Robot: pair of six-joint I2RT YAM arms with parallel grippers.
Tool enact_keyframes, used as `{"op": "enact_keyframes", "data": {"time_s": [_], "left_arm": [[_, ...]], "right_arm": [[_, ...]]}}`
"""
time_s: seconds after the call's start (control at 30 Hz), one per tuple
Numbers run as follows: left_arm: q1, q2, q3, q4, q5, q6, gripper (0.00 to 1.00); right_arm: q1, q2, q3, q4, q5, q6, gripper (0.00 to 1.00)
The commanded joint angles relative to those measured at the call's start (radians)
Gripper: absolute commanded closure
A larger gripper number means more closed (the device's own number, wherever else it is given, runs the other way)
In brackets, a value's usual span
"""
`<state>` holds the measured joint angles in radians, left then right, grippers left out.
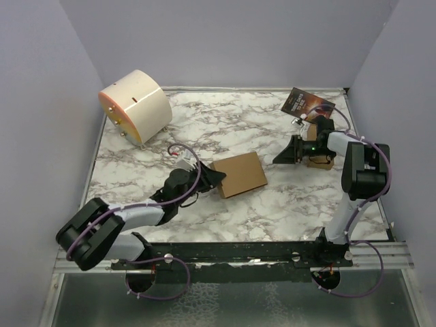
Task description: Fold the paper box
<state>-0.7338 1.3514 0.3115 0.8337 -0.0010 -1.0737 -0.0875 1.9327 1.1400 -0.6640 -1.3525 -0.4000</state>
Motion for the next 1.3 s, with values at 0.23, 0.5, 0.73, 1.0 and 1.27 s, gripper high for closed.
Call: {"op": "enact_keyframes", "data": {"time_s": [0.23,0.5,0.73,1.0,1.27], "left_arm": [[0.179,-0.250,0.372,-0.820,-0.024,0.472,0.79],[0.185,-0.139,0.750,-1.294,-0.178,0.800,0.81],[0.151,-0.045,0.893,-1.490,-0.441,0.971,0.83],[-0.023,0.139,0.970,-1.606,-0.798,1.056,0.82],[-0.085,0.307,0.993,-1.669,-0.868,1.038,0.59]], "right_arm": [[-0.009,-0.122,0.042,-0.142,-0.096,-0.170,0.37],[-0.009,-0.145,0.030,-0.125,-0.082,-0.157,0.37],[-0.009,-0.143,0.026,-0.121,-0.077,-0.154,0.37],[-0.009,-0.133,0.025,-0.118,-0.069,-0.149,0.37],[-0.009,-0.129,0.024,-0.111,-0.060,-0.146,0.37]]}}
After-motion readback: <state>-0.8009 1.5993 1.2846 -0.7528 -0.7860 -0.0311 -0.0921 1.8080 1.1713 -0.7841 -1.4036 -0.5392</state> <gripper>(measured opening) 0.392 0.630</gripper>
